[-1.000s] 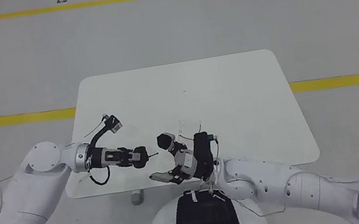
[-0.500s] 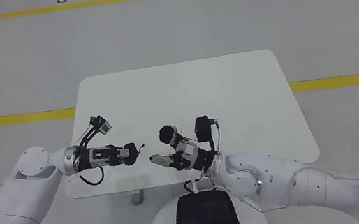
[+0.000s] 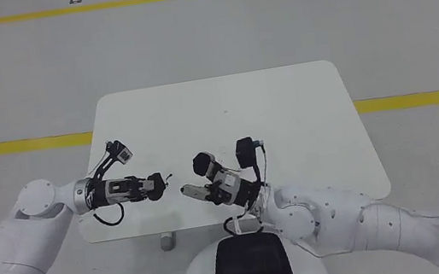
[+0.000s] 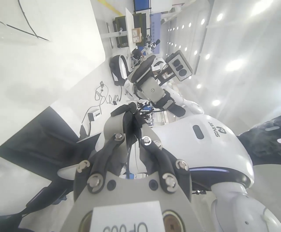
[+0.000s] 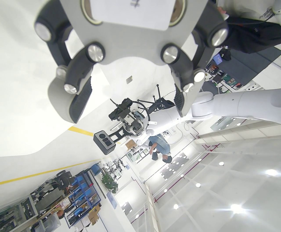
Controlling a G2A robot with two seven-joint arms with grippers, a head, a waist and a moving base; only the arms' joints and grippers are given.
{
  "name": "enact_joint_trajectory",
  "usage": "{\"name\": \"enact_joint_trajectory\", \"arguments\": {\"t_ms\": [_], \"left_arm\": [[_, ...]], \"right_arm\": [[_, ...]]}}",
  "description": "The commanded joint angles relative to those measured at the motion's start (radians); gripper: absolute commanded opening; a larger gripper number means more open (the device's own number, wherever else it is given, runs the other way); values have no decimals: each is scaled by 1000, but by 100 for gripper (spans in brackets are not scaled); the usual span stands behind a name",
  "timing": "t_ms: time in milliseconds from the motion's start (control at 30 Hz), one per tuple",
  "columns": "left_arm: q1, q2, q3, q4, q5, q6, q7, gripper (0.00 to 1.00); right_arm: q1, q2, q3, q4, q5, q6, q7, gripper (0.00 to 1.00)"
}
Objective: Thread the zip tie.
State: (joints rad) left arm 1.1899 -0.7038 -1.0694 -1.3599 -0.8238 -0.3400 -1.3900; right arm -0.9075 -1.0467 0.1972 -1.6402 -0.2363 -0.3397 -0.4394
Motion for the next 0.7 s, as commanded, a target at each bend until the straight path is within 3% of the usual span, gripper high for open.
{"name": "enact_joint_trajectory", "arguments": {"t_ms": [0,267,667], "left_arm": [[0,0,0,0,0,0,0,0],[0,0,0,0,0,0,0,0],[0,0,0,0,0,0,0,0]], "right_arm": [[0,2,31,-19,41,0,45,100],[23,11,146,-7,214,0,313,100],[2,-32,258,110,507,0,703,100]]}}
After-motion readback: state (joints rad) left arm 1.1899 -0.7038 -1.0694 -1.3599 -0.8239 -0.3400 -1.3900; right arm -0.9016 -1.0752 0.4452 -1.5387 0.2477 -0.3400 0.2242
